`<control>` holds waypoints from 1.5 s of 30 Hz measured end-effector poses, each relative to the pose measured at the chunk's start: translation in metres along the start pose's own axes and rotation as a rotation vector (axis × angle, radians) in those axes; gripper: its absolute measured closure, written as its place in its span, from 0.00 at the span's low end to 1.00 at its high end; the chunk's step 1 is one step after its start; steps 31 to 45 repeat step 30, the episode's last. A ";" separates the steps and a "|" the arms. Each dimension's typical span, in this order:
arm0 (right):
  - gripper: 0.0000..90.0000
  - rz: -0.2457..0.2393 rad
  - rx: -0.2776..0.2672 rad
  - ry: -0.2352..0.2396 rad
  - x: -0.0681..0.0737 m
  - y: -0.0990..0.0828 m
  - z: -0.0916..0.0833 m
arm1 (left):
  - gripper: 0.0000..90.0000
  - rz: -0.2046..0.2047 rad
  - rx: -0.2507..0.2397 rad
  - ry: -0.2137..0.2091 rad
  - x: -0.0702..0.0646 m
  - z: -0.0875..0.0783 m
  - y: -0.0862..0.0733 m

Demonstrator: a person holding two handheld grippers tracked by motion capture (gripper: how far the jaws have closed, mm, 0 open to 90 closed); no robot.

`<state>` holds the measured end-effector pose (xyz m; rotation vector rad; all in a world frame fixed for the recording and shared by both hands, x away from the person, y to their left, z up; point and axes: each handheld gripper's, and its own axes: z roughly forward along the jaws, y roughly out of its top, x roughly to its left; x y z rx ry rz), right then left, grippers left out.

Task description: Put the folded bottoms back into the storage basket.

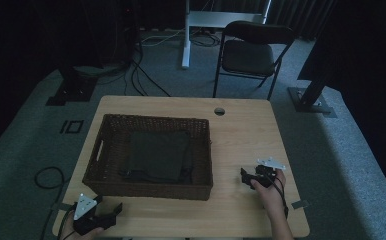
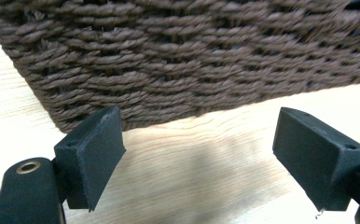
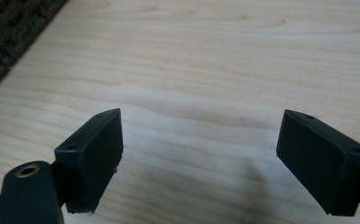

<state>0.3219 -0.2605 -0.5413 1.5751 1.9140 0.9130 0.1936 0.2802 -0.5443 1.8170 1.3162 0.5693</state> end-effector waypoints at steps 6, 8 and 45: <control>0.16 0.004 0.042 -0.009 -0.006 -0.009 0.004 | 0.19 0.004 0.042 0.039 0.000 0.008 -0.005; 0.15 -0.004 0.041 -0.017 -0.008 -0.011 0.004 | 0.19 0.007 0.055 0.049 0.000 0.011 -0.006; 0.15 0.000 0.046 -0.042 -0.010 -0.011 0.004 | 0.18 0.048 0.012 0.115 0.002 0.020 -0.010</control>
